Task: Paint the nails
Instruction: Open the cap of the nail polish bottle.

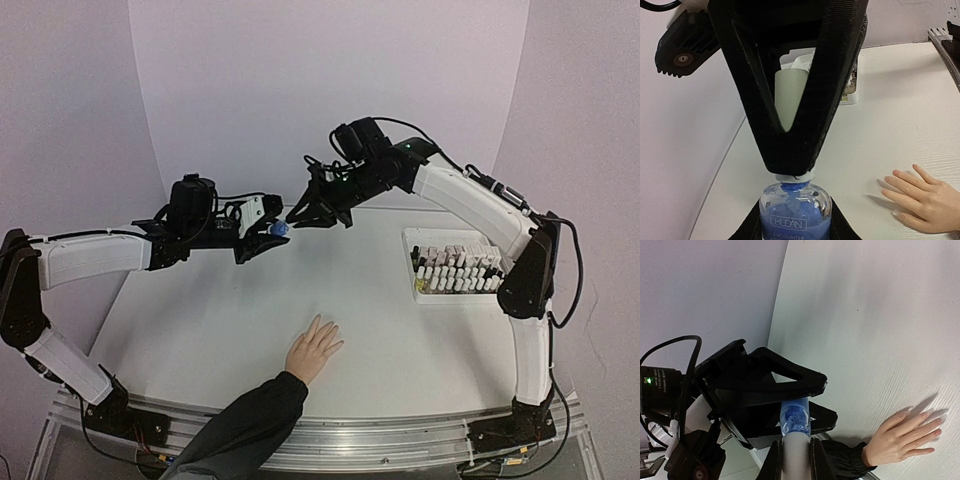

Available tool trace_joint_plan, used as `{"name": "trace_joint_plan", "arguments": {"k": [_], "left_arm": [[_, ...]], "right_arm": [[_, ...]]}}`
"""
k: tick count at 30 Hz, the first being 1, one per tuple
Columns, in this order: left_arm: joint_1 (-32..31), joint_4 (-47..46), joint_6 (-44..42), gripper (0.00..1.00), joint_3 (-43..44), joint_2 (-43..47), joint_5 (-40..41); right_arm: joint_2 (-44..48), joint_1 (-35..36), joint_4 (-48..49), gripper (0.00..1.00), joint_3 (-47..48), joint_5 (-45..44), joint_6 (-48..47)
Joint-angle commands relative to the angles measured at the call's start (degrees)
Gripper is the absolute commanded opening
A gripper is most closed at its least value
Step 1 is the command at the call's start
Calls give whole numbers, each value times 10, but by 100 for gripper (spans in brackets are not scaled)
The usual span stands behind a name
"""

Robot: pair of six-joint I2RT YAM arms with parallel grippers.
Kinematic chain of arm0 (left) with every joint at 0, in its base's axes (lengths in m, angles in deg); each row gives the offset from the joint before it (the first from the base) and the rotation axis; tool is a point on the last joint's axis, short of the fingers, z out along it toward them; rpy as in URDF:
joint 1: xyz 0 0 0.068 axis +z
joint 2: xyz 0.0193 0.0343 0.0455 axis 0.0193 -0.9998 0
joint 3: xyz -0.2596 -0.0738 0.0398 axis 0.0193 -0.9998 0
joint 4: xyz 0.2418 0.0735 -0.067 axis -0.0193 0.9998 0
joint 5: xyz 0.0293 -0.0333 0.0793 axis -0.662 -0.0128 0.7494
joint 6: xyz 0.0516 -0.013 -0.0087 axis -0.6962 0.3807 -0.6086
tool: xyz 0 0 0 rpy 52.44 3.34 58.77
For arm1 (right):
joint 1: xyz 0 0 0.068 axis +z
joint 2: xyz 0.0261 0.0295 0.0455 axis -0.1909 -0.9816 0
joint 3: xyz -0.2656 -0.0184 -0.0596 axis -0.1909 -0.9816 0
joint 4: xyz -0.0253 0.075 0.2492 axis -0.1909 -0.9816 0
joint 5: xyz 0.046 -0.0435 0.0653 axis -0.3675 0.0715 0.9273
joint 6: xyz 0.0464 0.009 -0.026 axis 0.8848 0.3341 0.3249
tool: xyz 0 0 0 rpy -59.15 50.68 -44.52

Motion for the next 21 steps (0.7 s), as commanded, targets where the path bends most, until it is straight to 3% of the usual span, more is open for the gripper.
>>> {"name": "trace_joint_plan", "arguments": {"k": [1, 7, 21], "left_arm": [[-1, -17, 3, 0, 4, 16, -7], [0, -9, 45, 0, 9, 10, -27], [0, -18, 76, 0, -9, 15, -133]], "right_arm": [[24, -1, -4, 0, 6, 9, -8], [21, -1, -5, 0, 14, 33, -37], [48, 0, -26, 0, -12, 102, -232]]}}
